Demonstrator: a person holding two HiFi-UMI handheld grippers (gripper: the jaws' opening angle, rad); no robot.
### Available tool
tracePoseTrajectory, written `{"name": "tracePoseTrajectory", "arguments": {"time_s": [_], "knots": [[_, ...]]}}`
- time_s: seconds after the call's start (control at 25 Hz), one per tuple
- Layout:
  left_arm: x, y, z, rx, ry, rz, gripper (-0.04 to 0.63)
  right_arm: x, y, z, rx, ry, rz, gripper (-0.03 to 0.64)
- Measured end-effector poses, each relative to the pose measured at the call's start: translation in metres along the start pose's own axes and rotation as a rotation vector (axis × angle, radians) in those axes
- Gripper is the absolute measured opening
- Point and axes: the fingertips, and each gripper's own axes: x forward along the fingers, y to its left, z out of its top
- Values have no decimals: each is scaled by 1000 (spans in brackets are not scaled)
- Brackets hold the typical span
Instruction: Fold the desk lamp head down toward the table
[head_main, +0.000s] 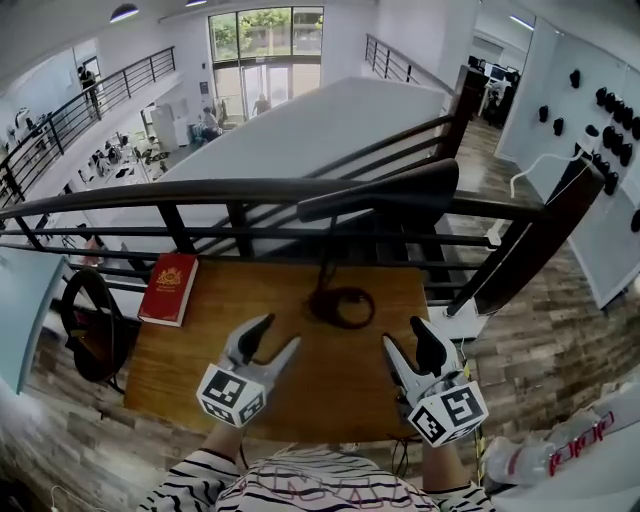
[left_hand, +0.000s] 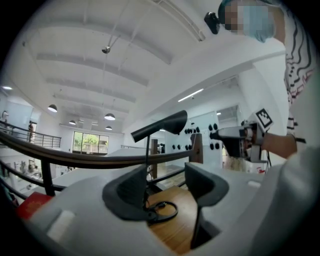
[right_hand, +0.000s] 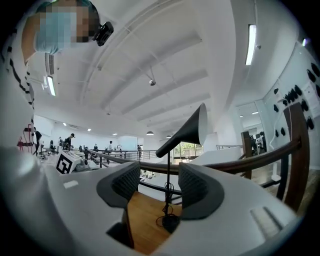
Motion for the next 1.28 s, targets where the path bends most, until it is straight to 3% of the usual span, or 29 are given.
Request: {"name": "tracePoseTrajectory", "arguments": {"time_s": [0.44, 1.28], "knots": [[57, 0, 15, 57, -14, 28, 240, 19, -50, 57, -128, -68, 70, 222], [148, 20, 56, 181, -38, 30, 235, 78, -93, 166, -540, -119, 110, 212]]}}
